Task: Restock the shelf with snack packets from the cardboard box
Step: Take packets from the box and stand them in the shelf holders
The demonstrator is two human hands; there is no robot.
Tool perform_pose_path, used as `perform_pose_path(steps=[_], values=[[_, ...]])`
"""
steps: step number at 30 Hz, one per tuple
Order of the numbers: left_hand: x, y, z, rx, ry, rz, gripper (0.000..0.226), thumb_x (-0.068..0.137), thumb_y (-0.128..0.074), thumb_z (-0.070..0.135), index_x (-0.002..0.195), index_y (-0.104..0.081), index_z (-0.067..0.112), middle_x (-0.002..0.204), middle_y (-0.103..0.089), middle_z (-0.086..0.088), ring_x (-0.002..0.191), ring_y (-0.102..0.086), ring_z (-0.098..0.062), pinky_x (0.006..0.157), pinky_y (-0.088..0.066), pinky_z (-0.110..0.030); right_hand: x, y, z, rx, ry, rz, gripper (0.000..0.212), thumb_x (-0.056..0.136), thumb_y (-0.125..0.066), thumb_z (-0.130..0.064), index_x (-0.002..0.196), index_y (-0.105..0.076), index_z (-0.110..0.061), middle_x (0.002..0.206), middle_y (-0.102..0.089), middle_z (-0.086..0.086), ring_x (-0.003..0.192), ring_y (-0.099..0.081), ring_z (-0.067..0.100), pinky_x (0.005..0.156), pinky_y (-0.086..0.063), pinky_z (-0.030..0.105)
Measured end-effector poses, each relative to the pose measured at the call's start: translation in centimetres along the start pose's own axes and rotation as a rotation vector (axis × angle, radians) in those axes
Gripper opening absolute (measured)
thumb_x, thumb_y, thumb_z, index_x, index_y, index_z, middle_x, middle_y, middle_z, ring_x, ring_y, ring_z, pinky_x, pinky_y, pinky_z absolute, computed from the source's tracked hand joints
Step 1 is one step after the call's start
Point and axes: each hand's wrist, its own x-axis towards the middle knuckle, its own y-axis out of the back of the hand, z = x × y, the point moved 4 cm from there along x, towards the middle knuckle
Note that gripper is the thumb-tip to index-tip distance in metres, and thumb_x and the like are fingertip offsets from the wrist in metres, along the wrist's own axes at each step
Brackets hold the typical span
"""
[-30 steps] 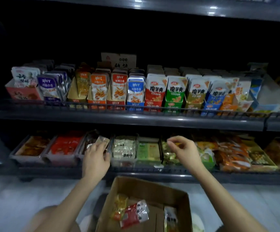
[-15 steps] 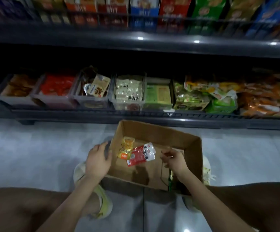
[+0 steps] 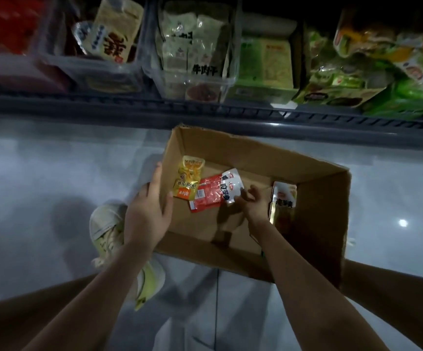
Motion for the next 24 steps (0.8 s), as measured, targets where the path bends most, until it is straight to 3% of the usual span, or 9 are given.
perform_pose_path(steps=[4, 7, 9, 11, 13, 16, 21, 24], values=[[0.2, -0.4, 0.1, 0.05, 0.041, -0.039, 0.066, 0.096, -0.048, 0.033, 0.151, -0.017, 0.015, 0.101, -0.062, -0.015, 0.072, -0.061, -0.02, 0.053, -0.047, -0.027, 2.5, -1.2, -0.1, 0.001, 0.032, 0.038, 0.059, 0.083, -0.068, 0.004, 0.134, -0.041, -0.009, 0.117, -0.057, 0.005, 0.095, -0.059, 0.016, 0.059, -0.05, 0.015], [0.1, -0.3, 0.1, 0.087, 0.068, -0.057, 0.066, 0.096, -0.044, 0.037, 0.15, -0.013, 0.017, 0.109, -0.06, -0.018, 0.077, -0.063, -0.027, 0.055, -0.051, -0.032, 3.5, -2.0, 0.2, -0.003, 0.023, 0.056, 0.054, 0.08, -0.069, 0.005, 0.127, -0.046, -0.008, 0.118, -0.06, 0.009, 0.094, -0.062, 0.019, 0.069, -0.054, 0.027], [0.1, -0.3, 0.2, 0.101, 0.066, -0.063, 0.066, 0.095, -0.043, 0.037, 0.15, -0.013, 0.017, 0.11, -0.06, -0.018, 0.078, -0.064, -0.029, 0.057, -0.053, -0.034, 3.7, -2.5, 0.1, -0.003, -0.01, 0.066, 0.059, 0.079, -0.071, 0.005, 0.131, -0.045, -0.004, 0.117, -0.054, 0.006, 0.097, -0.058, 0.02, 0.074, -0.053, 0.026], [0.1, -0.4, 0.2, 0.114, 0.058, -0.065, 0.065, 0.096, -0.044, 0.035, 0.15, -0.015, 0.015, 0.108, -0.061, -0.019, 0.077, -0.064, -0.028, 0.056, -0.052, -0.032, 3.8, -3.0, 0.5, 0.012, -0.067, 0.077, 0.036, 0.079, -0.07, 0.005, 0.111, -0.056, -0.005, 0.112, -0.058, 0.008, 0.093, -0.06, 0.022, 0.071, -0.053, 0.028], [0.0, -0.3, 0.4, 0.122, 0.049, -0.054, 0.064, 0.096, -0.044, 0.035, 0.15, -0.016, 0.014, 0.109, -0.062, -0.018, 0.078, -0.065, -0.027, 0.058, -0.052, -0.031, 3.1, -3.4, 1.0, -0.036, -0.109, 0.049, 0.019, 0.082, -0.07, -0.001, 0.084, -0.06, -0.017, 0.102, -0.066, 0.009, 0.089, -0.065, 0.027, 0.077, -0.056, 0.039], [0.1, 0.0, 0.4, 0.113, 0.071, -0.029, 0.064, 0.096, -0.043, 0.034, 0.151, -0.015, 0.016, 0.113, -0.06, -0.017, 0.087, -0.064, -0.028, 0.064, -0.05, -0.033, 1.9, -3.0, 1.4, -0.085, -0.078, 0.02, 0.013, 0.082, -0.071, -0.013, 0.077, -0.06, -0.018, 0.089, -0.07, 0.008, 0.09, -0.068, 0.031, 0.081, -0.056, 0.049], [0.1, 0.1, 0.4, 0.119, -0.02, -0.002, 0.059, 0.097, -0.044, 0.029, 0.15, -0.023, 0.01, 0.105, -0.061, -0.018, 0.085, -0.059, -0.031, 0.064, -0.047, -0.036, -2.8, 0.3, -1.1, 0.113, -0.066, -0.001, 0.014, 0.087, -0.066, -0.005, 0.086, -0.052, -0.009, 0.083, -0.064, 0.007, 0.071, -0.064, 0.018, 0.054, -0.056, 0.029], [0.0, 0.8, 0.3, 0.207, 0.037, -0.001, 0.063, 0.095, -0.044, 0.04, 0.148, -0.027, 0.012, 0.129, -0.051, -0.023, 0.117, -0.049, -0.039, 0.092, -0.044, -0.049, -5.3, 2.8, -3.2, 0.12, -0.042, 0.01, 0.009, 0.089, -0.063, -0.005, 0.086, -0.055, -0.008, 0.085, -0.066, 0.008, 0.072, -0.065, 0.019, 0.055, -0.056, 0.028]])
